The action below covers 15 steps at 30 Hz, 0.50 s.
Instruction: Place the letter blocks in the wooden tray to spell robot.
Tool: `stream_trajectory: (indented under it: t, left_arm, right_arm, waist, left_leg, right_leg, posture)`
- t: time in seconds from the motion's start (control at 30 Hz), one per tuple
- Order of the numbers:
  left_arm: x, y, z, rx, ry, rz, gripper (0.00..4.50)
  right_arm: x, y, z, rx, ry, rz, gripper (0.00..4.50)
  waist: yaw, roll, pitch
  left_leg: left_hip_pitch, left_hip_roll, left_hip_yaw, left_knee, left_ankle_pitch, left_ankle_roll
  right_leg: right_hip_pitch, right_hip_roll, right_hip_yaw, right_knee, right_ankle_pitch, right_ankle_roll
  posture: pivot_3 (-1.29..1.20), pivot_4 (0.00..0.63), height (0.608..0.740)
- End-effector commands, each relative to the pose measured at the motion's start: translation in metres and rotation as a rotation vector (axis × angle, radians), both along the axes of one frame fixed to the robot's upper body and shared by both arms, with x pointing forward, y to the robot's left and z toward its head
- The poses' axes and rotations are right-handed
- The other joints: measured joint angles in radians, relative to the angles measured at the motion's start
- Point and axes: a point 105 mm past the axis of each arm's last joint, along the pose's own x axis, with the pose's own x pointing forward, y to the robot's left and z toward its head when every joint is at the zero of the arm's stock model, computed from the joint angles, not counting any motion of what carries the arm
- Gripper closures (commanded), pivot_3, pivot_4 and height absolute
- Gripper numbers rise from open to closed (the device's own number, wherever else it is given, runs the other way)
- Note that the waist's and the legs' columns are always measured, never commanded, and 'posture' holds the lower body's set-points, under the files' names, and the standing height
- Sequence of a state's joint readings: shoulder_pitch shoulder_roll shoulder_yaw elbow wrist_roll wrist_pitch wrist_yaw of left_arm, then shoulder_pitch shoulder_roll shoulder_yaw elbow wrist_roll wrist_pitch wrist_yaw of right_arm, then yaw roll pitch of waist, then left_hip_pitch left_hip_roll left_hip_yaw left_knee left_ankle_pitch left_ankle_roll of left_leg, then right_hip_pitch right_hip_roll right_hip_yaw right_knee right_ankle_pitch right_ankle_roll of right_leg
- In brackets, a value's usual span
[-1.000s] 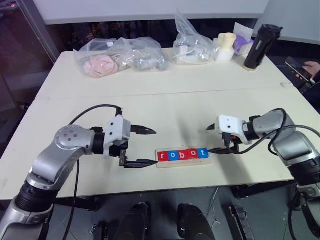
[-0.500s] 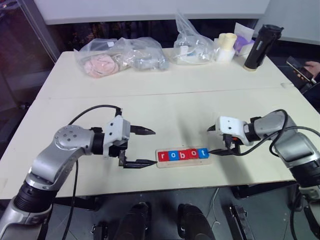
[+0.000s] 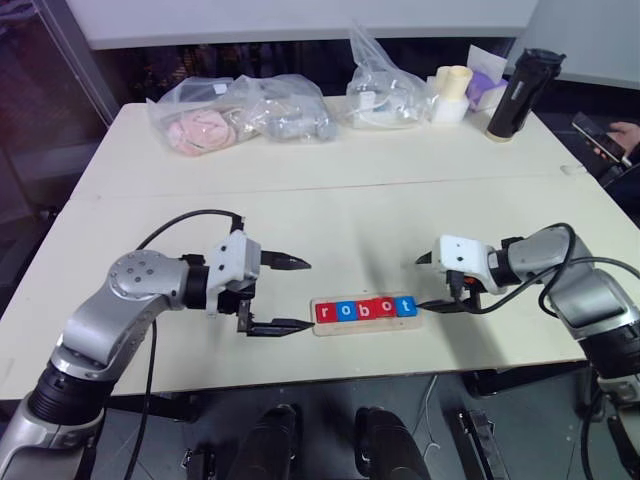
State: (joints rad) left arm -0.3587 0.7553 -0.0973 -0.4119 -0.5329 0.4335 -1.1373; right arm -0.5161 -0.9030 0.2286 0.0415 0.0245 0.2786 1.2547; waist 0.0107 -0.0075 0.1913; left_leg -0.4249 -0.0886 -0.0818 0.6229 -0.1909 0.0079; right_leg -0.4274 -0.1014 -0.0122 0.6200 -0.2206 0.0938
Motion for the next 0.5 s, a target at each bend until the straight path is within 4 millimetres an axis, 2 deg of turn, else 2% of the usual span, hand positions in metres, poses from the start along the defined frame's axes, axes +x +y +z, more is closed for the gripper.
stream_trajectory:
  t: [0.03, 0.17, 0.37, 0.5]
  left_arm:
    - [-0.002, 0.001, 0.008, -0.003, -0.036, 0.001, 0.00]
    - [-0.001, 0.002, 0.008, 0.000, -0.039, 0.012, 0.00]
    - [0.000, 0.004, 0.006, 0.013, -0.020, 0.041, 0.00]
    - [0.000, 0.009, 0.003, 0.032, 0.024, 0.067, 0.00]
  right_arm:
    - [0.001, 0.011, 0.012, 0.014, -0.044, 0.042, 0.05]
    - [0.000, 0.009, 0.012, 0.004, -0.046, 0.045, 0.05]
    - [-0.005, -0.004, 0.024, -0.010, -0.068, 0.017, 0.05]
    - [-0.026, -0.003, 0.033, 0.028, -0.058, 0.014, 0.05]
  waist:
    - [0.000, 0.000, 0.000]
    - [0.000, 0.000, 0.000]
    - [0.001, 0.000, 0.000]
    - [0.003, 0.000, 0.000]
  left_leg:
    - [0.000, 0.000, 0.000, 0.000, 0.000, 0.000]
    - [0.000, 0.000, 0.000, 0.000, 0.000, 0.000]
    - [0.000, 0.000, 0.000, 0.000, 0.000, 0.000]
    - [0.000, 0.000, -0.001, 0.000, 0.000, 0.000]
  right_leg:
    - [0.000, 0.000, 0.000, 0.000, 0.000, 0.000]
    - [0.000, 0.000, 0.000, 0.000, 0.000, 0.000]
    - [0.000, 0.000, 0.000, 0.000, 0.000, 0.000]
    - [0.000, 0.000, 0.000, 0.000, 0.000, 0.000]
  posture:
    - [0.00, 0.150, 0.738]
    - [0.00, 0.150, 0.738]
    - [0.00, 0.150, 0.738]
    - [0.00, 0.150, 0.738]
